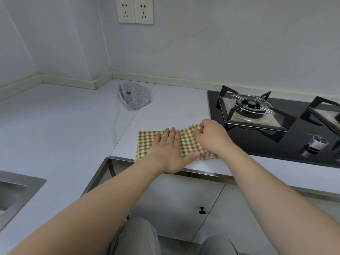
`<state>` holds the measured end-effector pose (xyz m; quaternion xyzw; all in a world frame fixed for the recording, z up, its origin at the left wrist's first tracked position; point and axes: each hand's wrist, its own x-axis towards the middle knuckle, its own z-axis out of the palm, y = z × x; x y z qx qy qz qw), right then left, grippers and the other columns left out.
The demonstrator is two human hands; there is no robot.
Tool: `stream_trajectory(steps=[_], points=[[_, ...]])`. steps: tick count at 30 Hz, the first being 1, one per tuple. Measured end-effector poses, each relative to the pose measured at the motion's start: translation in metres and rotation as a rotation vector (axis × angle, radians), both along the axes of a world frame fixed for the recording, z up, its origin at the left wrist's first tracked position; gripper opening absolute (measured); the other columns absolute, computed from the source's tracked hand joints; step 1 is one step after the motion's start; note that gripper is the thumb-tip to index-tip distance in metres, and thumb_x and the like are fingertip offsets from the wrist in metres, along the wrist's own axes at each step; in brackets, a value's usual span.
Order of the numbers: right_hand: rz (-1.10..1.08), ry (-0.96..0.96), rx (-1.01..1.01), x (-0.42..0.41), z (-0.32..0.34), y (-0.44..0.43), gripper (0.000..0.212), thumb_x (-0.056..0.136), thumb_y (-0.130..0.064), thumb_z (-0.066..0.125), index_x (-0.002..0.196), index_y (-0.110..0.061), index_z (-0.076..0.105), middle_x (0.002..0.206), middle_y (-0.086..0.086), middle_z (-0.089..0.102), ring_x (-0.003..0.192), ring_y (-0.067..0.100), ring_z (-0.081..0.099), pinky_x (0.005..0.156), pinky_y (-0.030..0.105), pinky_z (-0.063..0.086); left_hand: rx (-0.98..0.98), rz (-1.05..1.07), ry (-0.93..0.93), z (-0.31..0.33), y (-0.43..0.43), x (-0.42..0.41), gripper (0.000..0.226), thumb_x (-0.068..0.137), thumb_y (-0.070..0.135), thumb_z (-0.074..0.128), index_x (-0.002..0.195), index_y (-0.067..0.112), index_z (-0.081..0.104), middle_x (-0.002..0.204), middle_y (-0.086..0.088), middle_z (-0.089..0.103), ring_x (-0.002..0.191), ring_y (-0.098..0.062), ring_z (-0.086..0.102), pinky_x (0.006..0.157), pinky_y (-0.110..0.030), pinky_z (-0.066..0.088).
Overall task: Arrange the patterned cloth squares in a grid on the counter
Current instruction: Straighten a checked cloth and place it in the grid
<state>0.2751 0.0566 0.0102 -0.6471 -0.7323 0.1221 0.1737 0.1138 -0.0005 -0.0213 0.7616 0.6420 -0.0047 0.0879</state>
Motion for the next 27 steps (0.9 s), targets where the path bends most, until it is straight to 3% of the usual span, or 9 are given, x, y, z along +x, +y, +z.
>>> stream_trajectory(steps=[2,3,9,13,17,19,21,24,27], points=[[-0.029,0.268,-0.013,-0.003,0.008,-0.002,0.024,0.101,-0.039,0.051,0.112,-0.018,0.058,0.097,-0.002,0.064,0.079,0.016,0.062,0.065,0.031,0.046,-0.001,-0.01,0.003,0.001,0.001,0.0,0.119,0.078,0.094,0.008,0.16,0.009,-0.011,0.169,-0.01,-0.014,0.155,-0.026,-0.016,0.125,-0.048,-0.007],[-0.037,0.347,-0.02,-0.006,0.013,-0.002,0.025,0.101,-0.039,0.052,0.115,-0.019,0.056,0.094,-0.006,0.061,0.075,0.011,0.059,0.06,0.028,0.042,-0.001,-0.011,0.006,0.001,0.001,0.0,0.121,0.077,0.095,0.008,0.16,0.009,-0.012,0.169,-0.01,-0.014,0.155,-0.026,-0.016,0.125,-0.048,-0.007],[0.015,0.314,0.096,-0.035,0.033,-0.009,0.022,0.102,-0.038,0.052,0.114,-0.019,0.054,0.088,-0.007,0.053,0.084,0.02,0.057,0.071,0.031,0.042,0.001,-0.005,-0.015,0.003,-0.004,0.003,0.127,0.072,0.098,0.011,0.158,0.008,-0.016,0.168,-0.009,-0.016,0.154,-0.025,-0.018,0.125,-0.048,-0.008],[0.021,0.281,0.092,-0.051,0.042,-0.01,0.023,0.101,-0.039,0.051,0.115,-0.02,0.055,0.101,0.002,0.065,0.082,0.022,0.064,0.067,0.032,0.049,-0.067,-0.064,-0.205,0.017,-0.001,-0.012,0.134,0.071,0.094,0.046,0.16,0.013,-0.014,0.17,-0.008,-0.009,0.156,-0.027,-0.012,0.126,-0.048,-0.003],[0.029,0.279,0.026,-0.056,0.046,-0.011,0.031,0.101,-0.038,0.05,0.127,-0.021,0.053,0.112,0.004,0.063,0.086,0.024,0.065,0.07,0.035,0.055,-0.098,-0.041,-0.449,0.037,-0.003,-0.051,0.116,0.079,0.062,0.075,0.162,0.019,0.008,0.167,0.002,0.019,0.154,-0.02,0.018,0.124,-0.038,0.019],[0.066,0.299,-0.014,-0.063,0.047,-0.015,0.036,0.101,-0.035,0.051,0.134,-0.022,0.05,0.117,0.004,0.063,0.088,0.024,0.066,0.065,0.03,0.05,-0.014,0.077,-0.59,0.039,-0.002,-0.073,0.089,0.085,0.032,0.077,0.159,0.023,0.028,0.16,0.004,0.038,0.139,-0.015,0.046,0.114,-0.031,0.038],[0.108,0.299,-0.054,-0.074,0.047,-0.018,0.042,0.099,-0.032,0.053,0.14,-0.022,0.047,0.123,0.006,0.062,0.092,0.024,0.067,0.069,0.032,0.052,0.111,0.24,-0.771,0.036,-0.003,-0.089,0.062,0.086,0.008,0.066,0.145,0.023,0.053,0.135,0.007,0.064,0.104,-0.013,0.069,0.093,-0.029,0.055],[0.149,0.286,-0.101,-0.095,0.045,-0.021,0.047,0.098,-0.028,0.054,0.143,-0.02,0.046,0.128,0.006,0.059,0.095,0.024,0.066,0.076,0.033,0.054,0.102,0.34,-1.002,0.031,-0.011,-0.098,0.043,0.087,-0.007,0.059,0.125,0.013,0.064,0.101,-0.002,0.074,0.068,-0.021,0.071,0.074,-0.036,0.062],[0.189,0.245,-0.134,-0.111,0.041,-0.024,0.048,0.096,-0.025,0.055,0.143,-0.019,0.047,0.125,0.006,0.058,0.09,0.024,0.066,0.073,0.033,0.055,0.047,0.4,-1.206,0.037,-0.015,-0.101,0.039,0.092,-0.011,0.053,0.123,0.011,0.058,0.098,-0.014,0.073,0.064,-0.027,0.072,0.063,-0.036,0.062]])
